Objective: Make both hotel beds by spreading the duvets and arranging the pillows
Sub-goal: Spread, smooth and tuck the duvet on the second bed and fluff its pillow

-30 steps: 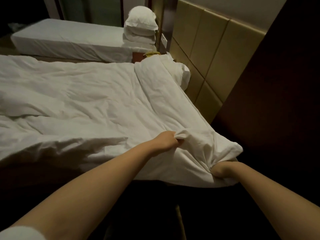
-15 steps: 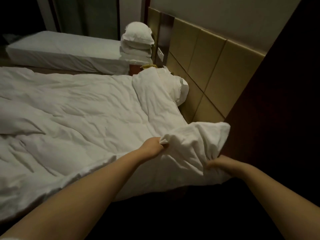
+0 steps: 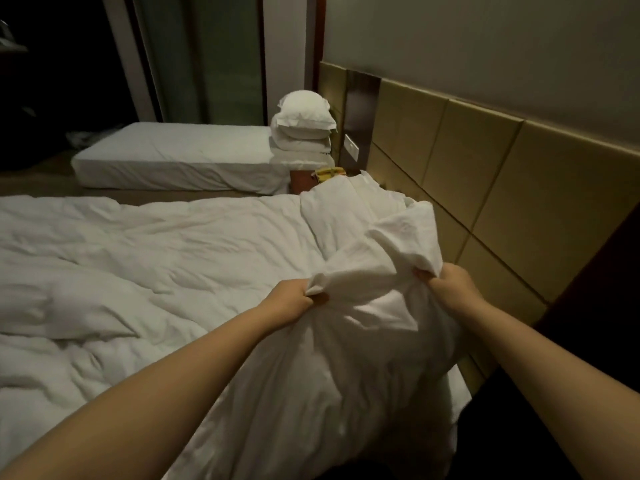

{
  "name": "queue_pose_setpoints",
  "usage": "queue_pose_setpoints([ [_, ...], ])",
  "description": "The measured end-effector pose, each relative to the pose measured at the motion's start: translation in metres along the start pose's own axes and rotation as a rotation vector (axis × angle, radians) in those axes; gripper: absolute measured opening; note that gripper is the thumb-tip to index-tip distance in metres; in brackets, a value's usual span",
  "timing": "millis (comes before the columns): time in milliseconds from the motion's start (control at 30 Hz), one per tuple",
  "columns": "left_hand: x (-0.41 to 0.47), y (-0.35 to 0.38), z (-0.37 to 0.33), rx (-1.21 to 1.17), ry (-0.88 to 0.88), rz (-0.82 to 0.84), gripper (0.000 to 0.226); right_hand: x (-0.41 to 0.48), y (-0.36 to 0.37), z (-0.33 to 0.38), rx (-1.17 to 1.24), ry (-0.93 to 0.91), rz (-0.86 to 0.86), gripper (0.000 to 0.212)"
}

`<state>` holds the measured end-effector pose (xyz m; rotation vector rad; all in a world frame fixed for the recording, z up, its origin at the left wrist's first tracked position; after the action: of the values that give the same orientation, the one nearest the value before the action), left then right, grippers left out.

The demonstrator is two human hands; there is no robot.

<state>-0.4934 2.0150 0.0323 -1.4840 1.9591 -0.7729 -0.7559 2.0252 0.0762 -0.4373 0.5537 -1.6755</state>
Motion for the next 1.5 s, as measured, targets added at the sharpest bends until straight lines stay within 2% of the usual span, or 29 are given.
queue_pose_setpoints([
  [100,0.037,-0.024,0.021,0.088,-0.031,0.0,0.021,0.037,0.016,0.017,-0.084,-0.103,-0.03,0.023],
  [167,0.07,-0.039,0.037,0.092,-0.081,-0.007,0.027,0.073,0.025,0.024,-0.125,-0.162,-0.076,0.03],
  [333,0.158,-0.048,0.092,0.035,-0.218,0.263,0.056,0.196,0.066,0.036,-0.066,-0.222,-0.128,0.022],
  [467,0.211,-0.023,0.136,0.064,-0.362,0.34,0.065,0.307,0.094,0.056,0.081,-0.153,-0.124,0.024],
  [533,0.232,-0.025,0.158,-0.019,-0.483,0.248,0.07,0.355,0.098,0.071,0.121,-0.13,-0.14,0.025],
  [567,0.246,-0.035,0.169,-0.031,-0.54,0.152,0.065,0.379,0.099,0.075,0.123,-0.105,-0.157,0.027],
  [667,0.299,-0.092,0.193,0.154,-0.603,-0.191,0.032,0.439,0.104,0.079,0.074,-0.008,-0.178,0.032],
  [733,0.351,-0.15,0.19,0.242,-0.584,-0.373,0.033,0.475,0.1,0.092,0.024,0.018,-0.209,0.036],
  [867,0.475,-0.293,0.106,0.392,-0.428,-0.701,0.035,0.555,0.056,0.17,-0.024,0.05,-0.349,0.046],
  [933,0.535,-0.349,0.049,0.466,-0.324,-0.765,0.034,0.582,0.028,0.206,-0.067,0.093,-0.433,0.06],
  [967,0.559,-0.36,0.033,0.463,-0.332,-0.74,0.04,0.589,0.025,0.219,-0.141,0.096,-0.447,0.069],
  [1000,0.577,-0.362,0.022,0.478,-0.381,-0.674,0.059,0.591,0.031,0.23,-0.237,0.08,-0.428,0.076],
  [1067,0.593,-0.345,0.014,0.538,-0.43,-0.503,0.104,0.587,0.066,0.238,-0.404,0.012,-0.304,0.077],
  [1100,0.597,-0.329,0.013,0.56,-0.405,-0.443,0.115,0.583,0.088,0.235,-0.464,-0.02,-0.223,0.076],
  [1167,0.594,-0.294,0.018,0.563,-0.323,-0.348,0.114,0.57,0.132,0.224,-0.54,-0.085,-0.057,0.075],
  [1233,0.579,-0.26,0.028,0.572,-0.29,-0.298,0.107,0.558,0.162,0.21,-0.578,-0.124,0.033,0.075],
  [1367,0.522,-0.216,0.051,0.637,-0.331,-0.185,0.097,0.517,0.192,0.196,-0.692,-0.161,0.095,0.072],
  [1500,0.45,-0.207,0.054,0.636,-0.351,-0.208,0.089,0.465,0.197,0.207,-0.714,-0.291,0.096,0.066],
])
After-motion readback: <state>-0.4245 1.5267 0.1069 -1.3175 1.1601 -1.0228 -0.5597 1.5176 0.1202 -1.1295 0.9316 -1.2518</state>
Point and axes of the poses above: each hand's wrist, its own x-axis towards the middle knuckle, its own y-axis out of the palm, z = x × y, the point moved 5 cm from there along x, towards the middle knuckle, and after that the axes turned 5 degrees about x, right-handed, at the moved point
